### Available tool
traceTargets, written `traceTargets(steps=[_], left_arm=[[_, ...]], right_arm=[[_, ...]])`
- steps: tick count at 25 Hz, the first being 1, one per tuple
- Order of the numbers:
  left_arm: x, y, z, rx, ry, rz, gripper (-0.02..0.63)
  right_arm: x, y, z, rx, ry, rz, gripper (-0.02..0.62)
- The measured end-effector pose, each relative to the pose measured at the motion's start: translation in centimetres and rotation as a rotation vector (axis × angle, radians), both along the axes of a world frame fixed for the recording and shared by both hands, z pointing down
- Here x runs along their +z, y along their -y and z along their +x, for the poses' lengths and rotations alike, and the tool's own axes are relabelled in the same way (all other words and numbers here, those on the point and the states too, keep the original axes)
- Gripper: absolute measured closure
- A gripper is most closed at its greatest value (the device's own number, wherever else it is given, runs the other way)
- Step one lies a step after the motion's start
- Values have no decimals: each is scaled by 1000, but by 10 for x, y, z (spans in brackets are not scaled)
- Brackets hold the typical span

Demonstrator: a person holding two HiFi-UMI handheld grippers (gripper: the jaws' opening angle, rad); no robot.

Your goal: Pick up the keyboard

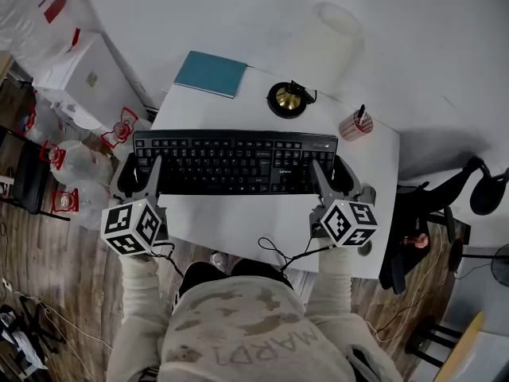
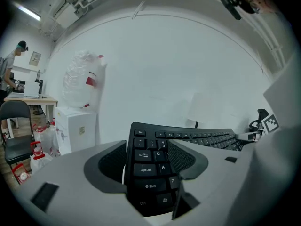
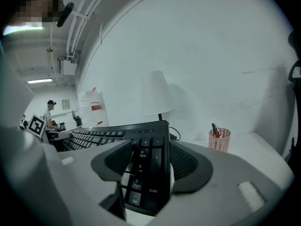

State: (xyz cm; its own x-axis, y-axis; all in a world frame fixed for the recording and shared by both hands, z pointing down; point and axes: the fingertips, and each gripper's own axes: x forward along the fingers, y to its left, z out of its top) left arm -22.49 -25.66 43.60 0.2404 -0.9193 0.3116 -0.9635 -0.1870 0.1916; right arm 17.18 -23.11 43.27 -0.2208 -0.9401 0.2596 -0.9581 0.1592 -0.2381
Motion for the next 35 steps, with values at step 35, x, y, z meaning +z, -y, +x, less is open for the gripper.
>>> traceTargets(steps=[35], left_arm=[[-123, -44, 35, 73, -26, 251, 325]], right_arm=[[-129, -80, 29, 97, -60, 274, 330]])
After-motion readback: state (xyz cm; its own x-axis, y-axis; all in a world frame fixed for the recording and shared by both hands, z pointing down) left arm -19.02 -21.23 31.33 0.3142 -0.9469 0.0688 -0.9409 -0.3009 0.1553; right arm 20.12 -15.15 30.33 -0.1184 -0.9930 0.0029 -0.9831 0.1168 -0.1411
